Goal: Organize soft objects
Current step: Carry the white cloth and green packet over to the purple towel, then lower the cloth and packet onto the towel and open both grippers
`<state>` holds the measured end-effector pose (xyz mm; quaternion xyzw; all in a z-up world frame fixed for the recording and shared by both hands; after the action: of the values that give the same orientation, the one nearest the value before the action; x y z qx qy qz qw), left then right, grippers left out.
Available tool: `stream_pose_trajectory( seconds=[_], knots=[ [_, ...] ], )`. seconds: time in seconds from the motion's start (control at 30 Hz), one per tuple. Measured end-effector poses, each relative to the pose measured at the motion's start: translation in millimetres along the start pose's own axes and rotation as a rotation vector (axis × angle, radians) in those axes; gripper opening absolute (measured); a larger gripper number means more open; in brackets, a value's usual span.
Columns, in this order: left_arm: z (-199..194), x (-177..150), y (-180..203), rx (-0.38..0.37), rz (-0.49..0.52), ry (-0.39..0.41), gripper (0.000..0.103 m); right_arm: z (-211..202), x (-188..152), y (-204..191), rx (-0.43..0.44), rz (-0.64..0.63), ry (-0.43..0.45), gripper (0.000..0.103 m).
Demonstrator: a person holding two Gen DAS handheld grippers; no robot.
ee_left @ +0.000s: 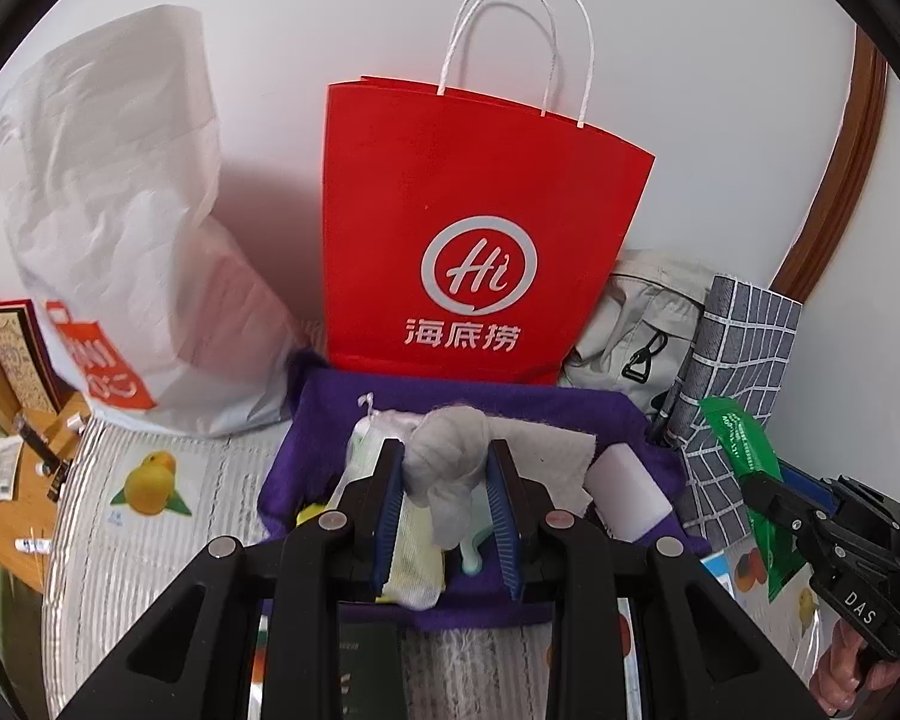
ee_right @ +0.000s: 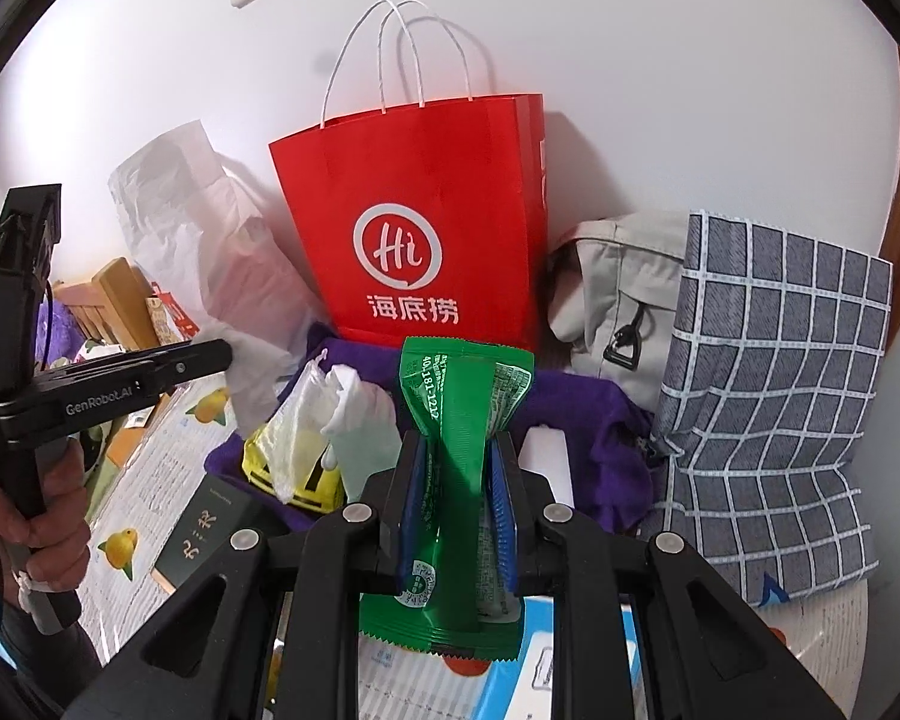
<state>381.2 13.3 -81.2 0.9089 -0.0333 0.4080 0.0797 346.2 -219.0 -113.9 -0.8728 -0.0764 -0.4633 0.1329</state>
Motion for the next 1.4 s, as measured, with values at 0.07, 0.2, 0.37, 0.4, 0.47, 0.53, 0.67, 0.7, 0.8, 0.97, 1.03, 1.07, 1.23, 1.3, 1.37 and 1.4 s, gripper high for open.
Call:
stream_pose_trajectory(
  seconds=[0.07, 0.2, 0.37, 0.4, 0.47, 0.53, 0.67, 0.7, 0.8, 0.97, 1.03, 1.07, 1.23, 1.3, 1.37, 1.4],
  knots=[
    [7.1, 3.7, -0.4, -0.001, -0.009, -0.003, 0.026, 7.6, 2.5, 0.5, 0.006, 0.005, -0.008, 0.021],
    [23.9, 6.2, -2.2, -0.003, -0.024, -0.018, 0.026, 25.7, 3.1, 0.3, 0.024, 0.007, -0.027, 0.021],
    [47.2, 2.2, -9.5, -0.006, -0.047, -0.048, 0.026, 49.2, -3.0, 2.2, 0.047, 0.005, -0.058, 0.021],
    [50.7, 1.9, -11.2, -0.002, -0.05, -0.056, 0.026, 53.7, -4.0, 2.7, 0.049, -0.001, -0.064, 0.021],
    [56.3, 3.4, -15.8, 0.007, -0.047, -0.062, 0.026, 60.8, -5.9, 4.4, 0.055, -0.005, -0.075, 0.021],
    [58.3, 4.2, -19.2, 0.011, -0.046, -0.061, 0.026, 70.9, -8.9, 7.3, 0.062, 0.003, -0.098, 0.021],
    [63.3, 3.4, -24.4, 0.0, -0.063, -0.068, 0.026, 88.6, -15.3, 8.1, 0.054, -0.002, -0.133, 0.022],
    [64.4, 3.0, -24.6, -0.005, -0.064, -0.07, 0.026, 91.7, -17.0, 8.1, 0.053, -0.001, -0.141, 0.022],
    [67.2, 2.6, -25.3, -0.016, -0.067, -0.075, 0.026, 103.3, -22.0, 7.4, 0.048, -0.002, -0.163, 0.021],
    [67.2, 3.2, -26.2, -0.019, -0.062, -0.076, 0.026, 125.8, -30.3, 3.1, 0.022, -0.015, -0.2, 0.023],
    [67.3, 2.9, -27.1, -0.023, -0.064, -0.078, 0.026, 135.4, -35.2, 2.2, 0.016, -0.013, -0.221, 0.023],
    [67.8, 2.7, -26.7, -0.025, -0.061, -0.081, 0.026, 139.2, -37.0, 2.1, 0.015, -0.011, -0.229, 0.023],
    [74.4, 0.4, -22.3, -0.032, -0.052, -0.107, 0.026, 157.3, -46.2, 2.3, -0.014, -0.003, -0.27, 0.026],
    [77.0, -1.2, -18.3, -0.045, -0.04, -0.12, 0.026, 160.7, -47.8, 4.2, -0.035, -0.001, -0.279, 0.027],
    [81.8, -3.8, -13.9, -0.044, -0.024, -0.143, 0.026, 160.7, -47.7, 4.6, -0.038, 0.006, -0.278, 0.028],
    [83.8, -4.8, -12.4, -0.035, -0.022, -0.15, 0.026, 160.3, -47.8, 5.2, -0.037, 0.007, -0.28, 0.029]
  ],
)
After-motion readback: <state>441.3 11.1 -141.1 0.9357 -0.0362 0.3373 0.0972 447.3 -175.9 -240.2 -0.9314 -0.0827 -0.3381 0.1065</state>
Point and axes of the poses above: each gripper's, at about its wrist camera, not at the fingertips, and z roughly the way its jaws point, y to its right, x to its top, the point moved 1 cm from there along z, roughly the way its jaws point, and after that the axes turned 2 degrees about y, right-handed, at the moved point
